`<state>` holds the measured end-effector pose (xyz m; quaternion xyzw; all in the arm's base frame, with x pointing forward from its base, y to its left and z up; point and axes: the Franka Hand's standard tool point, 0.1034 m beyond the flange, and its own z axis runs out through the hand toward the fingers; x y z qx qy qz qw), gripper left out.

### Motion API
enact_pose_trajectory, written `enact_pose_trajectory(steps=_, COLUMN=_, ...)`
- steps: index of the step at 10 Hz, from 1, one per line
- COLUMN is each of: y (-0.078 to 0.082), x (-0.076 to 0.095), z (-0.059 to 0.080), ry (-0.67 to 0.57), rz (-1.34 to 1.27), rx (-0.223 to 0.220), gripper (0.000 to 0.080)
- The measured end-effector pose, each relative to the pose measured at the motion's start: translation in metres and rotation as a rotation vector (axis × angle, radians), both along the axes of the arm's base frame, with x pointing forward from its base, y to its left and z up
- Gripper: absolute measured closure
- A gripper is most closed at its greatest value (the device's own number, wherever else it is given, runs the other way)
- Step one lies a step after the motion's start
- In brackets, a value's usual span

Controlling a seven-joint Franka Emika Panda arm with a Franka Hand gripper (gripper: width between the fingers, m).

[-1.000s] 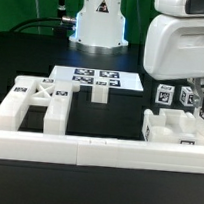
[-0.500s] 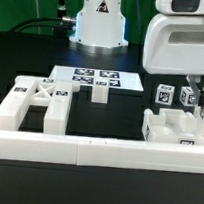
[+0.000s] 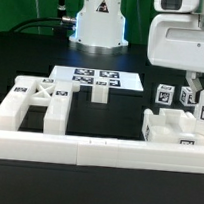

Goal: Assemble chair

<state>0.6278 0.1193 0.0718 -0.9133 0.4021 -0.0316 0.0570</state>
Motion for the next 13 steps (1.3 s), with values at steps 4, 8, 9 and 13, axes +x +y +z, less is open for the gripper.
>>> enact_pose_trajectory(steps=4, y=0.0024, x=-0.0019, z=-0.0006, ry=0.035, rz=-0.315, rx=0.032, gripper=0.0499)
enact_pose_trajectory(steps=8, y=0.0027, x=-0.0026, z=-0.0017, ry=0.028, rz=-0.189, rx=0.025, gripper=0.0210)
enact_pose_trajectory(steps=9, y=0.0017, x=-0.0034, z=-0.0031, ry=0.025, rz=-0.079, rx=0.012, gripper=0.0160)
enact_pose_trajectory(steps=13, y=0.0013, x=-0.0069, z=-0.0063, ry=0.023, rz=0.246, rx=-0.016, gripper=0.0150)
